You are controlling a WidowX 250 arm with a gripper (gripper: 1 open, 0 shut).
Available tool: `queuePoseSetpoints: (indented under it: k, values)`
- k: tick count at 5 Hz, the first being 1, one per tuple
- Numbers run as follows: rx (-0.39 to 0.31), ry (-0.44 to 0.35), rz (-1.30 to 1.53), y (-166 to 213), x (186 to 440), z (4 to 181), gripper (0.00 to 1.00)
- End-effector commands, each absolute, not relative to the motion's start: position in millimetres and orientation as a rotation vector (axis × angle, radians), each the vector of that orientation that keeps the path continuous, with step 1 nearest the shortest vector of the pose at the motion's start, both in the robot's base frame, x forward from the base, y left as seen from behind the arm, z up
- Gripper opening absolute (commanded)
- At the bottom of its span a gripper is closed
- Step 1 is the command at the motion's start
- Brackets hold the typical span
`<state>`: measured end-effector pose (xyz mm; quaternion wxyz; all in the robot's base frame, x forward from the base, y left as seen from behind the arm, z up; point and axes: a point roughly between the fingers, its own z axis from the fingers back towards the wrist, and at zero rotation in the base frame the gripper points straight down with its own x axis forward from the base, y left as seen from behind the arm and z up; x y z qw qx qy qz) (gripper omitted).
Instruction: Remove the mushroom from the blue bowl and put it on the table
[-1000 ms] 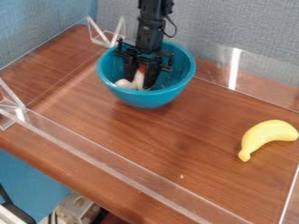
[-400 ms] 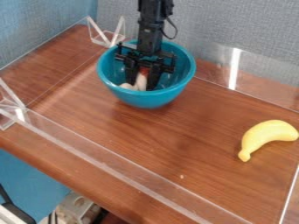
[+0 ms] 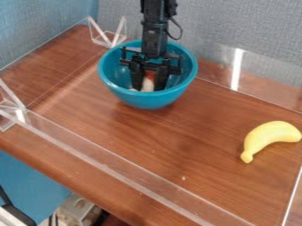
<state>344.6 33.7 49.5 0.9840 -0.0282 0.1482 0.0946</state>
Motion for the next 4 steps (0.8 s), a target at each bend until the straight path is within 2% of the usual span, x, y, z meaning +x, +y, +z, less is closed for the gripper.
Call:
queuePoseSetpoints:
  k: [1, 3, 4]
  values:
    - [-0.091, 0.157, 0.244, 46, 359, 106.3, 0.0]
    - [-0.168, 0.05, 0.346, 56, 357, 178.0, 0.0]
    - [-0.191, 0.015, 0.43, 74, 352, 201.2, 0.0]
